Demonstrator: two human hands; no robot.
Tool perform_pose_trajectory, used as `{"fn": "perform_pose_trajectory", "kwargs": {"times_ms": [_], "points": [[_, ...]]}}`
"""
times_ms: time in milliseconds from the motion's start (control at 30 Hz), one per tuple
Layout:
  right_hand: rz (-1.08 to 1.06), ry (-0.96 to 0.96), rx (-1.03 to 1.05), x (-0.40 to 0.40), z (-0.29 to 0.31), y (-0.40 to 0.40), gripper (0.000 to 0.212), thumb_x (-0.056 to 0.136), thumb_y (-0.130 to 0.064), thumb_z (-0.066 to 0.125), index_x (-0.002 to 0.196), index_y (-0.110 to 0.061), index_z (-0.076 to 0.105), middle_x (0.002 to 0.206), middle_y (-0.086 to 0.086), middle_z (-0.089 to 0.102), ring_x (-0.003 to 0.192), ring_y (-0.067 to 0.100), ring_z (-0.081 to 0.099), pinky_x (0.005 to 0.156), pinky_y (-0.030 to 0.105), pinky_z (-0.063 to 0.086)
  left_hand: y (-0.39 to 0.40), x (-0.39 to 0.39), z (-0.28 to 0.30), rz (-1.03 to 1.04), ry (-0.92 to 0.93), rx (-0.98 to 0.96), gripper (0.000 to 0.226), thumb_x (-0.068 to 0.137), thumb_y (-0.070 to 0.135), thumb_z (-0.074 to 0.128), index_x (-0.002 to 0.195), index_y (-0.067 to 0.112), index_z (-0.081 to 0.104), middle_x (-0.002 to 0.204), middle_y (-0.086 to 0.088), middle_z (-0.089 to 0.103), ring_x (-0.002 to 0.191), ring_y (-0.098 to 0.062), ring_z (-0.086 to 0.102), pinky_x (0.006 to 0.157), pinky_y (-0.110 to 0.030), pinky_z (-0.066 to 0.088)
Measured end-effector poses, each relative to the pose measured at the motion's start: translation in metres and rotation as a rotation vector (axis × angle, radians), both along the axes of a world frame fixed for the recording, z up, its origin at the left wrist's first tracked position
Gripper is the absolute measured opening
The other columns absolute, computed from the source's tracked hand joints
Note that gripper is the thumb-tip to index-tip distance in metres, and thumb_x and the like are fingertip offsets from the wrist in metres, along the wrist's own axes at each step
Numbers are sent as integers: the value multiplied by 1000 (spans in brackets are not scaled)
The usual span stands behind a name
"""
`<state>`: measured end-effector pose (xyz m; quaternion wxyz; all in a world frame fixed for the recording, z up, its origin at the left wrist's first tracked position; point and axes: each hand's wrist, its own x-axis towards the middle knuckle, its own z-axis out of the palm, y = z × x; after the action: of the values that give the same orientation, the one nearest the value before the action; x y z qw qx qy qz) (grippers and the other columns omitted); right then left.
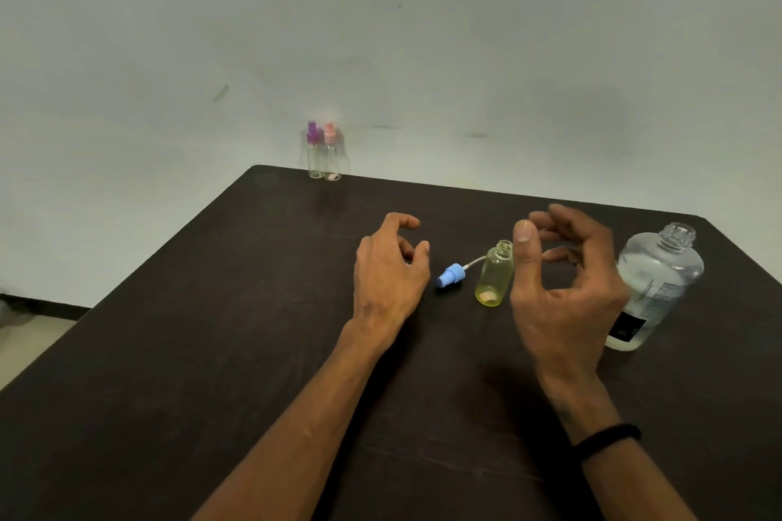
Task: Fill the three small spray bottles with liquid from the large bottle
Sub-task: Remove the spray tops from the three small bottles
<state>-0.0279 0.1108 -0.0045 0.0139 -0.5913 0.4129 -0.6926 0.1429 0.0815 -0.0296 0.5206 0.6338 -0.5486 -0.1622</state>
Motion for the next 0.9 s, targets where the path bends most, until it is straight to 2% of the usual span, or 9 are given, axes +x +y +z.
{"fn": "perform_pose_trajectory", "kwargs": {"times_ms": [100,233,400,500,567,667,733,833,900], "points": [[3,57,-75,13,1,9,27,101,-22,73,121,-5,68,109,4,74,89,30,70,76,41,57,-2,16,6,44,44,-37,32,92,11,68,120,26,65,70,3,63,74,-14,65,90,-43,59],[116,109,-61,56,9,7,22,100,-23,73,116,-8,70,106,-1,74,88,21,71,79,27,55,-12,61,7,161,95,-41,30,90,8,69,115,24,69,73,2,66,69,-10,64,90,-37,58],[368,42,284,137,26,-46,17,97,-25,77,112,-22,69,96,-12,73,86,7,71,74,19,57,-29,104,6,306,248,-115,17,89,16,77,104,23,73,76,8,69,71,-6,67,91,-34,60],[403,27,428,185,29,-101,22,96,-22,77,115,-20,67,102,-11,72,90,3,70,79,19,59,-36,113,-2,347,291,-173,10,91,16,80,100,19,79,78,11,73,70,3,67,76,-14,58],[396,93,481,210,28,-139,29,96,-20,76,122,-18,64,111,-6,69,99,8,68,88,26,61,-38,114,-8,368,314,-204,11,94,15,77,104,18,81,82,12,76,74,5,70,71,-3,51],[345,248,531,239,28,-189,46,98,-20,73,140,-18,55,131,4,62,123,23,61,105,39,55,-43,115,-8,385,407,-224,14,96,16,75,108,17,81,85,11,77,79,4,72,72,-1,49],[303,368,534,252,31,-214,58,100,-18,67,153,-21,45,145,10,52,137,30,50,114,38,46,-46,115,-7,407,463,-220,14,96,17,75,109,17,80,84,12,75,81,6,70,70,-1,48],[262,562,559,267,32,-241,73,95,-5,62,160,-25,37,144,14,41,134,37,44,100,31,40,-47,116,-6,426,497,-217,14,97,26,75,110,26,76,81,15,72,82,6,67,69,-5,50],[228,632,556,272,32,-251,69,92,-5,63,156,-23,42,140,15,40,128,39,46,97,31,40,-47,115,-5,428,515,-223,17,97,32,74,113,30,72,83,14,71,81,2,68,69,-7,51]]}}
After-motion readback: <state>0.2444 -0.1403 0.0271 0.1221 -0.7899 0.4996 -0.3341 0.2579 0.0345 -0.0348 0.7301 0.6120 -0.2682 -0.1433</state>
